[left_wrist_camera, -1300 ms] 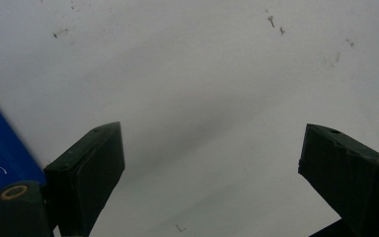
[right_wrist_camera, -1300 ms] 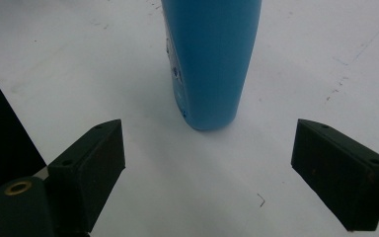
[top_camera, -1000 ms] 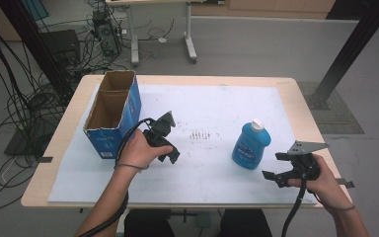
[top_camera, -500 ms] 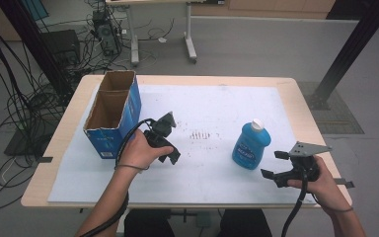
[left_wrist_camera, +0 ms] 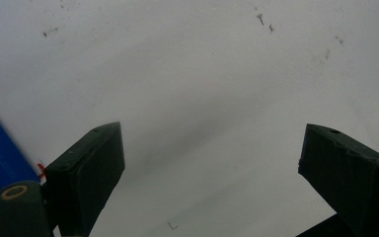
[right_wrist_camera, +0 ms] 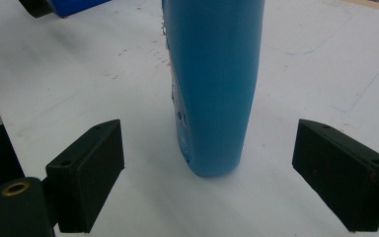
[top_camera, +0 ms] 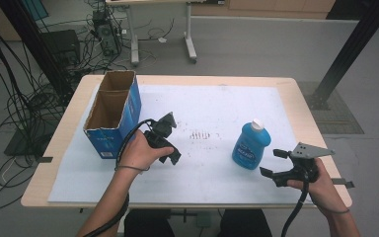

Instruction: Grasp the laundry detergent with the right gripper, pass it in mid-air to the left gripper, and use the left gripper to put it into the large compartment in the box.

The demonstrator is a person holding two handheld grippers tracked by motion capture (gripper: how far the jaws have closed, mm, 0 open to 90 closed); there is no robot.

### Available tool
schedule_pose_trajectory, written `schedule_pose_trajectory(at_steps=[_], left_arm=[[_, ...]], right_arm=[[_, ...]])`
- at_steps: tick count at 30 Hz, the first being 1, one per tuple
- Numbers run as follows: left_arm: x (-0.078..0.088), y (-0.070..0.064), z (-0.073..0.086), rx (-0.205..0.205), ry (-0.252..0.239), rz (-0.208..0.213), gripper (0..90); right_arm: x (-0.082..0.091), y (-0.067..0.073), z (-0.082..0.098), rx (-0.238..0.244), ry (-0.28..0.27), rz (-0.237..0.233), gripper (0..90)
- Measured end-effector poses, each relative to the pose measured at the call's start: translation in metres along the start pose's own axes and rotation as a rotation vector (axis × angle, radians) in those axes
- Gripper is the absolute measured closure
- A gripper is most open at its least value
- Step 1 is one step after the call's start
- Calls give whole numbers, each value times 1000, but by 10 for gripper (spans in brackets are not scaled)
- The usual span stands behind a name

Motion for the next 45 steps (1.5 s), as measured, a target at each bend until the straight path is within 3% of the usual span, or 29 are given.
schedule_pose_trajectory(at_steps=[16, 45], left_arm=[[1, 2, 1, 4, 0, 1, 106], [1, 3, 2, 10, 3, -3, 106]], right_arm=[[-1, -4, 2, -5, -20, 14, 117], [-21, -1, -1, 34, -50, -14, 113]])
Point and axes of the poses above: each handheld gripper's, and its own axes: x roughly backward along the jaws, z roughly out of its underside, y roughly to its left, the point moved 8 cm from there along -x, roughly forward along the jaws, and after that the axes turned 14 degrees about x, right-handed, at the moved point
